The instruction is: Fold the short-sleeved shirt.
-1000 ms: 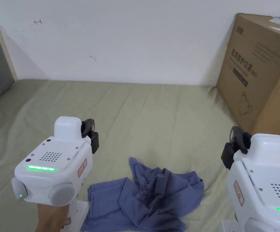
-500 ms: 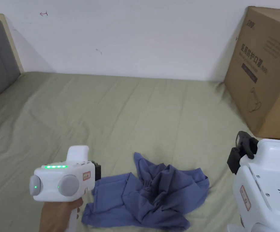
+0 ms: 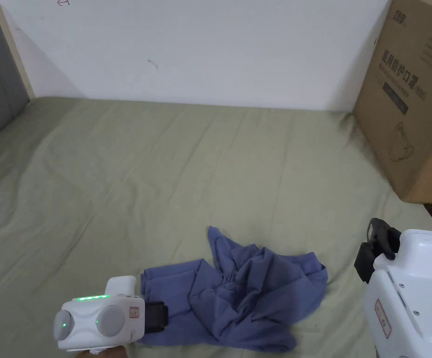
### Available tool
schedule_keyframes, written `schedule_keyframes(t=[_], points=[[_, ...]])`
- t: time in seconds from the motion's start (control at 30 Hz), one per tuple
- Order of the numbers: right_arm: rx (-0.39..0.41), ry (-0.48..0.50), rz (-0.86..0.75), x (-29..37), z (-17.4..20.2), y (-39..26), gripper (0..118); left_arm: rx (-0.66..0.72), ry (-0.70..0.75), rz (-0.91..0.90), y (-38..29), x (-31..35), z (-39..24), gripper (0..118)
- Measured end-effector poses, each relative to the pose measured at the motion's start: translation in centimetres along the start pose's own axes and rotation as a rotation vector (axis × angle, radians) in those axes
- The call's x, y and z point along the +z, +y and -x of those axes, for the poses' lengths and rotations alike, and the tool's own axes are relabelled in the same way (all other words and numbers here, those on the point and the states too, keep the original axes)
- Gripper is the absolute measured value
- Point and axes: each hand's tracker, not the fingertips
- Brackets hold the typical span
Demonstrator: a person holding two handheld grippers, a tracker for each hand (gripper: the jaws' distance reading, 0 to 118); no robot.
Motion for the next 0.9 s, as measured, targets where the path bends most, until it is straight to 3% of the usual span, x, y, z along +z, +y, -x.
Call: schedule_keyframes(t=[0.07, 0.13, 0.23, 0.3, 0.37, 0.47, 0.5, 0.57, 0.6, 0.67, 0.8, 0.87, 0.9], points=[[-0.004, 0.000, 0.017, -0.4, -0.1, -0.3, 0, -0.011, 0.027, 0.046, -0.6, -1.0, -0.4, 92], [-0.006, 0.001, 0.032, -0.8, -0.2, -0.8, 0, -0.045, 0.045, 0.057, -1.5, -1.7, -1.1, 63], [-0.004, 0.005, 0.074, -1.8, -0.6, -1.6, 0, -0.123, 0.094, 0.017, -2.0, -1.4, -1.8, 46], [-0.015, 0.013, 0.136, -2.9, -1.0, -2.3, 0, -0.130, 0.048, -0.035, -1.8, -0.7, -2.0, 6], [-0.027, 0.017, 0.210, -4.6, -1.5, -3.2, 5, -0.128, 0.016, -0.063, -1.7, -0.3, -2.3, 6], [-0.014, 0.025, 0.345, -8.2, -2.4, -4.9, 56, -0.087, -0.024, -0.124, -1.1, 1.8, -2.0, 6], [-0.025, 0.037, 0.401, -9.7, -2.7, -5.5, 79, -0.082, -0.041, -0.144, -0.8, 2.5, -2.1, 6], [-0.060, 0.049, 0.500, -13.0, -3.3, -7.0, 102, -0.074, -0.072, -0.162, -0.2, 3.8, -1.9, 6], [-0.082, 0.059, 0.540, -14.6, -3.5, -7.8, 107, -0.074, -0.083, -0.164, 0.0, 4.2, -2.0, 6], [-0.087, 0.073, 0.623, -17.6, -3.7, -9.3, 107, -0.066, -0.124, -0.193, 0.5, 4.7, -1.8, 6], [0.012, 0.069, 0.777, -22.7, -3.2, -12.9, 105, -0.034, -0.128, -0.190, 1.1, 4.3, -1.3, 6], [0.000, 0.082, 0.830, -24.2, -3.0, -14.3, 92, -0.029, -0.127, -0.185, 1.2, 4.0, -1.2, 6], [-0.012, 0.083, 0.846, -24.6, -2.9, -14.9, 78, -0.025, -0.130, -0.183, 1.3, 3.9, -1.1, 6]])
